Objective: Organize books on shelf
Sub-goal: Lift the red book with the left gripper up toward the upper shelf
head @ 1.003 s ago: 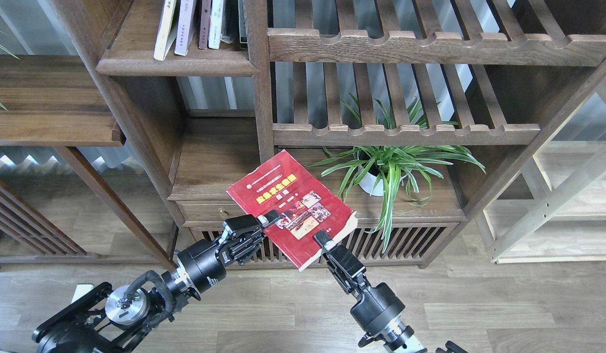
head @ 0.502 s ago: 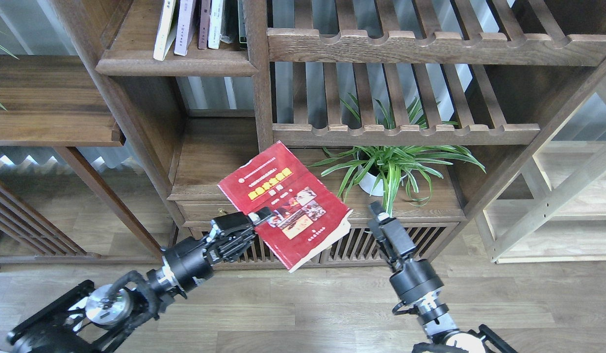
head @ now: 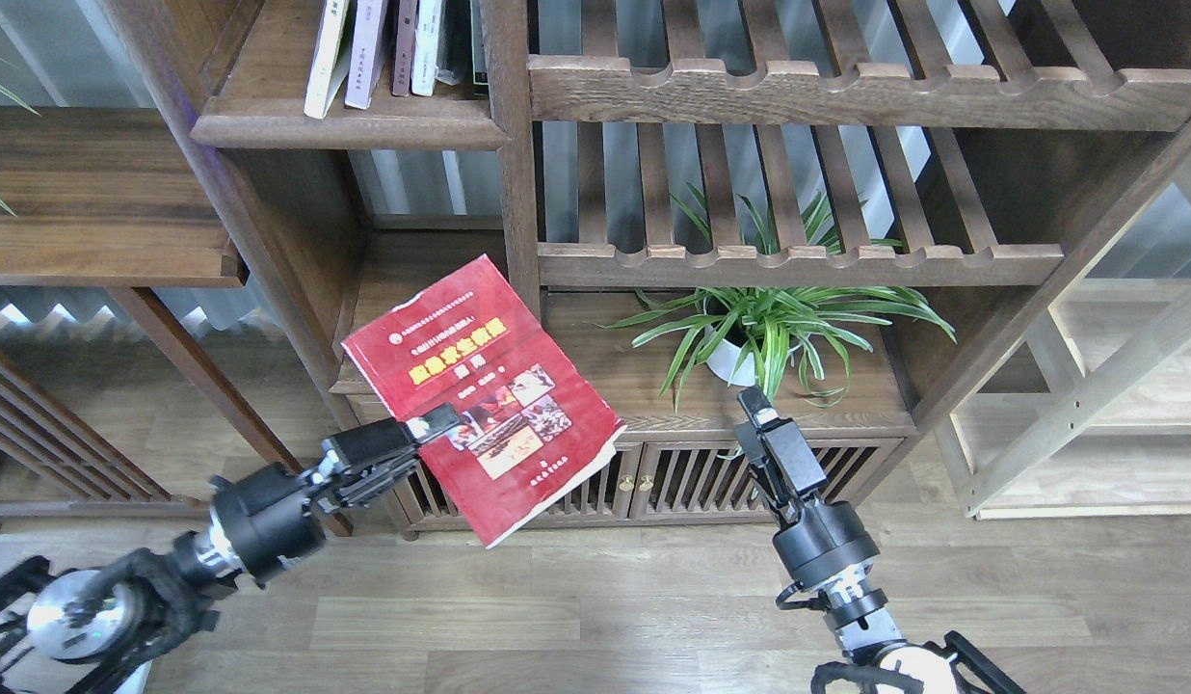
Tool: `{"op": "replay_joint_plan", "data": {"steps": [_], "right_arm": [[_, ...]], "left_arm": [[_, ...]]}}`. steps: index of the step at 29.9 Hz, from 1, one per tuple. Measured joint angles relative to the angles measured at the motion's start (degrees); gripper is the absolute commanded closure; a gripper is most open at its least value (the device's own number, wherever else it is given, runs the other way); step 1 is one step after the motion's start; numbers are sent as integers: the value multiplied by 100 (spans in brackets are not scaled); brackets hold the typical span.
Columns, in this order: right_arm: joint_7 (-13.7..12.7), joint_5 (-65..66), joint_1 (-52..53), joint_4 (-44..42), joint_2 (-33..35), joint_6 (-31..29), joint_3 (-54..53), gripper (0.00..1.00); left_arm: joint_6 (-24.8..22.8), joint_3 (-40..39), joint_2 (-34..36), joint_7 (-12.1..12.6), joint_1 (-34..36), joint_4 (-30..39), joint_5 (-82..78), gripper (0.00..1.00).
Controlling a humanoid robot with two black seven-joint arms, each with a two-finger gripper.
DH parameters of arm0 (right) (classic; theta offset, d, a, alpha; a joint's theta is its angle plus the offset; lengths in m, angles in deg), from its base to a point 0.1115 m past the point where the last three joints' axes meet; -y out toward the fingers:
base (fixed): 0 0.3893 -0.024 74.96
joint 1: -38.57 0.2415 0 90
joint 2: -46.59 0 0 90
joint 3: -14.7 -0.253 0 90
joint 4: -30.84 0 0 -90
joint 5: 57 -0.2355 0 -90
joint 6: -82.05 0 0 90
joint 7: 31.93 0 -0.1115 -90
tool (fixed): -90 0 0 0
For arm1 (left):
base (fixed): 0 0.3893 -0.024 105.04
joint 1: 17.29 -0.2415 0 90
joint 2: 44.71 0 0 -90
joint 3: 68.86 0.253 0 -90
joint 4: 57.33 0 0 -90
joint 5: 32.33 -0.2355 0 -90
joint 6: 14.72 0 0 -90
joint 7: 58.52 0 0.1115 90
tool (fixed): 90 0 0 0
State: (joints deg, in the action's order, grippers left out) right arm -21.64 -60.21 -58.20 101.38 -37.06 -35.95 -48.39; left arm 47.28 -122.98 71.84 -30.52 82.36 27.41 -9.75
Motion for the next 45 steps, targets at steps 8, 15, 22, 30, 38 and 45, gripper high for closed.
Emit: {"op": "replay_joint_plan", "data": {"steps": [8,15,22,30,38,45], "right_arm": [[0,3,69,-63,-9,0,7,1],[0,-1,179,-146,-38,0,22,1],[0,-23,221,-210,-38,0,5,1],[10,-48,337,-282,-46,0,-4,1],[10,-57,369,-309,-47,0,-33,1],[17,-83,369,-322,-68,0,-38,1]], "left_arm": [[0,-901,149,-246,-328,144,-1276,99],[0,-1542,29,-362,-363,218,-2334,99],[0,-2257,-47,-365,-444,504,-3293,99],[-1,-3153,-859,-352,-479,637,-4391,99],[-1,-3825,-1459,-303,-485,821,-5210,99],[-1,-4351,-1469,-51,-476,1183,-5298,99]]}}
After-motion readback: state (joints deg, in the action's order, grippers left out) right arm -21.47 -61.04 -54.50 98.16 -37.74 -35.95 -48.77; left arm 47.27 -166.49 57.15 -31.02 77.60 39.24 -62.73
